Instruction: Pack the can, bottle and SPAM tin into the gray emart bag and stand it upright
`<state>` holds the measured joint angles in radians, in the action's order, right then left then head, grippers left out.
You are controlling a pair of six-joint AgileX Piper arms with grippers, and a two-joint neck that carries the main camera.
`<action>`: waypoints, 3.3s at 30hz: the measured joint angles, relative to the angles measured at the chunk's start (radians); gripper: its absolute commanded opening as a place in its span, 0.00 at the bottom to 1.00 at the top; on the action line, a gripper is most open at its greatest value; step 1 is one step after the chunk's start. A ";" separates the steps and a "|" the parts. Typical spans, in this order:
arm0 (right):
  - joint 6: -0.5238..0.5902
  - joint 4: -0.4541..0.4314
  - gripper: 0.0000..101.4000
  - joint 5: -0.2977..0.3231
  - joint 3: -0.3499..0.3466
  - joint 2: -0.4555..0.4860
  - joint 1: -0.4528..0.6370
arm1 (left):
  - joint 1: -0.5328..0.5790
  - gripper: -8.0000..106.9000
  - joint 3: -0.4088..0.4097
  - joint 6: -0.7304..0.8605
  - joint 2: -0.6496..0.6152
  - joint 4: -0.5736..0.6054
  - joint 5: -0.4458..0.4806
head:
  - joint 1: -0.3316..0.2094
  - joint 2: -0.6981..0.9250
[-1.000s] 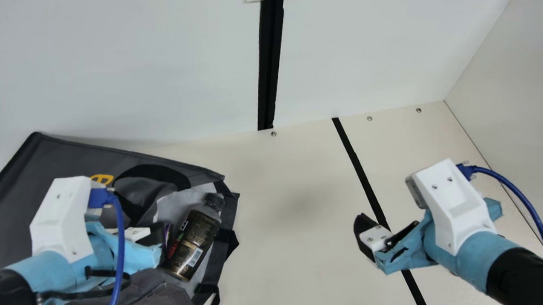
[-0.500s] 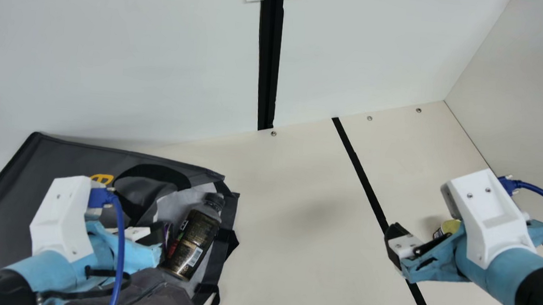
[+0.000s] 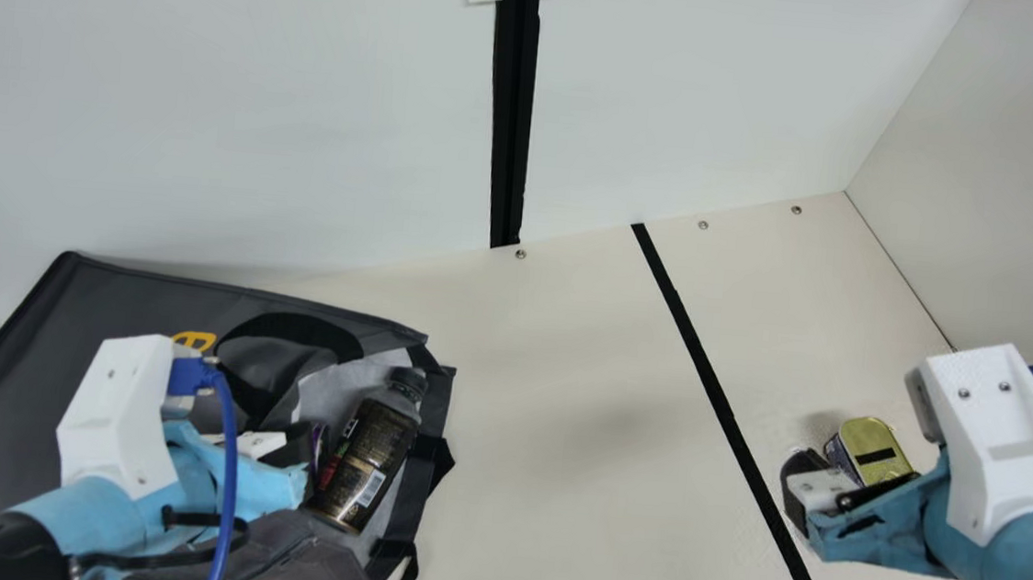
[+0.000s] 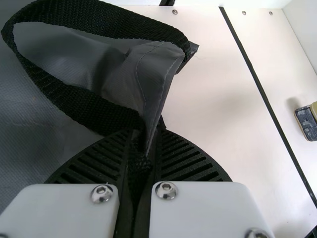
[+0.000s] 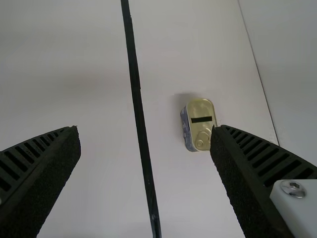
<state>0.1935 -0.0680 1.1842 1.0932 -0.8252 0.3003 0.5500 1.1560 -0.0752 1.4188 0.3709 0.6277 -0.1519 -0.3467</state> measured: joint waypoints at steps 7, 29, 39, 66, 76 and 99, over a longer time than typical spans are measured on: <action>-0.064 -0.035 0.94 0.037 0.008 0.014 -0.016 | 0.000 0.00 0.000 0.000 0.000 0.000 0.000 | 0.000 0.000; -0.071 0.014 0.94 0.037 -0.025 0.070 0.096 | 0.000 0.00 0.000 0.000 0.000 0.000 0.000 | 0.000 0.000; -0.077 0.029 0.94 0.035 -0.043 0.091 0.113 | 0.000 0.00 0.000 0.000 0.000 0.000 0.000 | 0.000 -0.002; -0.114 0.021 0.94 0.036 -0.075 0.104 0.073 | 0.000 0.00 0.000 0.000 0.000 0.000 0.000 | 0.000 -0.002; -0.123 0.022 0.94 0.036 -0.047 0.071 0.067 | 0.000 0.00 0.000 0.000 0.000 0.000 0.000 | 0.000 -0.002; -0.029 0.041 0.94 0.035 0.011 -0.056 0.168 | 0.000 0.00 0.000 0.000 0.000 0.000 0.000 | 0.000 0.000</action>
<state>0.1641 -0.0271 1.2187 1.1038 -0.8817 0.4681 0.5500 1.1560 -0.0752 1.4188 0.3709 0.6277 -0.1519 -0.3467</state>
